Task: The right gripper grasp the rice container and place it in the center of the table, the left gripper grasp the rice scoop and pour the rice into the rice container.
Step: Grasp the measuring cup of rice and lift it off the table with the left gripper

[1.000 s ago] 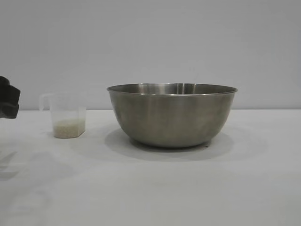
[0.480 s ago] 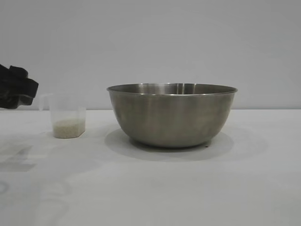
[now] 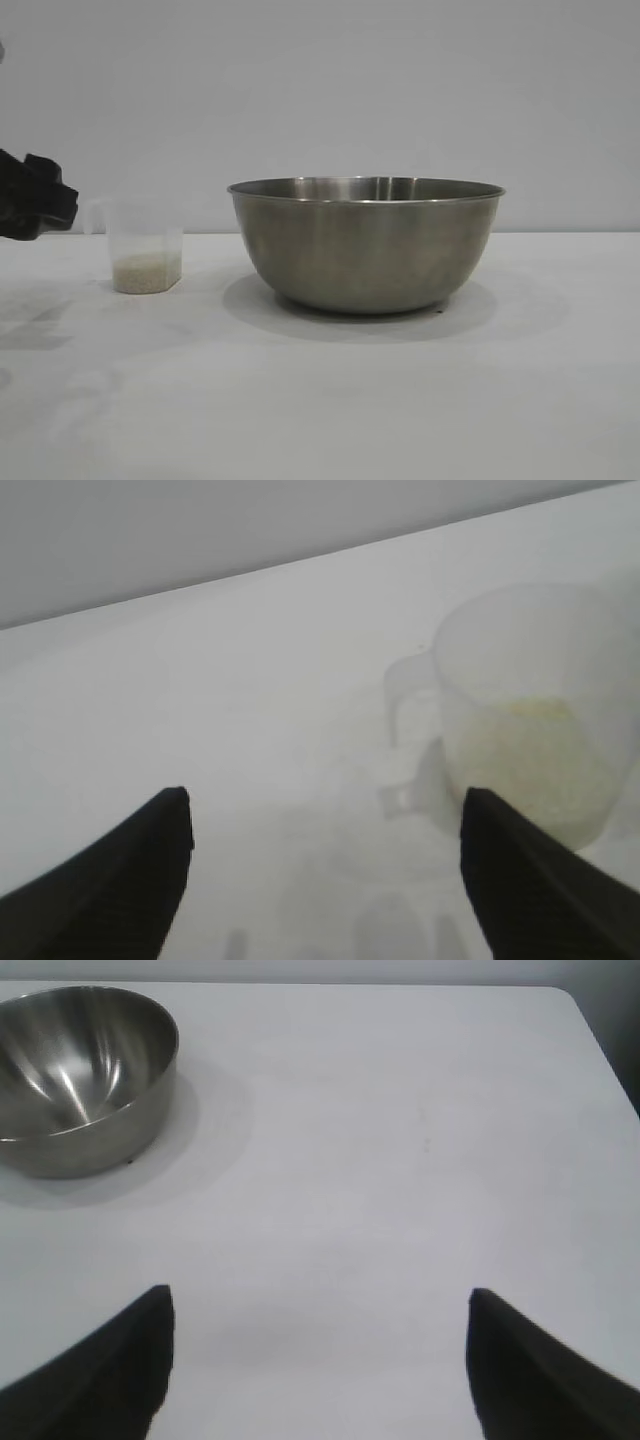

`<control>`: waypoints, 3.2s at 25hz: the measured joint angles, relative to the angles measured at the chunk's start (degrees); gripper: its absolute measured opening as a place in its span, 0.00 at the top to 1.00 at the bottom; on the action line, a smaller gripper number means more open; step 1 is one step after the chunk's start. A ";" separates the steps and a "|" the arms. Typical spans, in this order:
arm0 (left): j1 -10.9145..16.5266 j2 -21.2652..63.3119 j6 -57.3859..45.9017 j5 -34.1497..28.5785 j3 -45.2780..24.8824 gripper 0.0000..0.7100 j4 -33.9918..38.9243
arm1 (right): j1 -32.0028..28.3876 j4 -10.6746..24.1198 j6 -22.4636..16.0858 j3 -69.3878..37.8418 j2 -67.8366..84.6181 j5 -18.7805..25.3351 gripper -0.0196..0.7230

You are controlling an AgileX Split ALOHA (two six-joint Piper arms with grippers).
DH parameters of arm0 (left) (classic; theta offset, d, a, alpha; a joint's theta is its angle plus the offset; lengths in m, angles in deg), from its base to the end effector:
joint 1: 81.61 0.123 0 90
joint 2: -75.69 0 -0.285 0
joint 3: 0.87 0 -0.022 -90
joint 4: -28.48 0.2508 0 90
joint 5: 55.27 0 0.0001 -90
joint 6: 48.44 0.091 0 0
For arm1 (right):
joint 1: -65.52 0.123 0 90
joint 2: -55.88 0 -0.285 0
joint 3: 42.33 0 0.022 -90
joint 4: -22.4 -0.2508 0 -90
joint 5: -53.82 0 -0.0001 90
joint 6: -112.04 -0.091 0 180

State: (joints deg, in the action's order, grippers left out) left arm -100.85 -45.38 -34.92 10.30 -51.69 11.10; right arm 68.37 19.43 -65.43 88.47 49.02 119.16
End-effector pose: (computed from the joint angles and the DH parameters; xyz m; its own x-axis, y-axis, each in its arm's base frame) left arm 0.2799 -0.0715 0.0957 -0.2721 0.2041 -0.9404 0.1017 0.9779 0.1828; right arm -0.0098 0.0038 0.2679 -0.5178 -0.0483 -0.8542 -0.1015 0.9948 0.0053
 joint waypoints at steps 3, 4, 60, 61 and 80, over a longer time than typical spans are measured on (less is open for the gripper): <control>0.02 -1.57 0.00 0.00 1.84 0.23 0.25 | 0.00 0.00 0.00 0.00 0.00 0.00 0.28; 0.02 -2.18 0.00 0.00 2.58 0.23 0.25 | 0.00 0.00 0.00 0.00 0.00 0.00 0.28; 3.60 -11.15 1.12 -0.11 15.19 0.78 6.06 | 0.00 0.00 0.00 0.00 0.00 0.00 0.28; 3.60 -11.15 1.16 -0.11 15.19 0.78 6.71 | 0.00 0.00 0.00 0.00 0.00 0.00 0.28; 3.60 -11.15 1.25 0.08 15.23 1.00 8.02 | 0.00 0.00 0.00 0.00 0.00 0.00 0.28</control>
State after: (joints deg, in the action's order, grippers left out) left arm -97.25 -56.53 -33.66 10.38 -36.46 19.12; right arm 68.37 19.43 -65.43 88.47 49.02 119.16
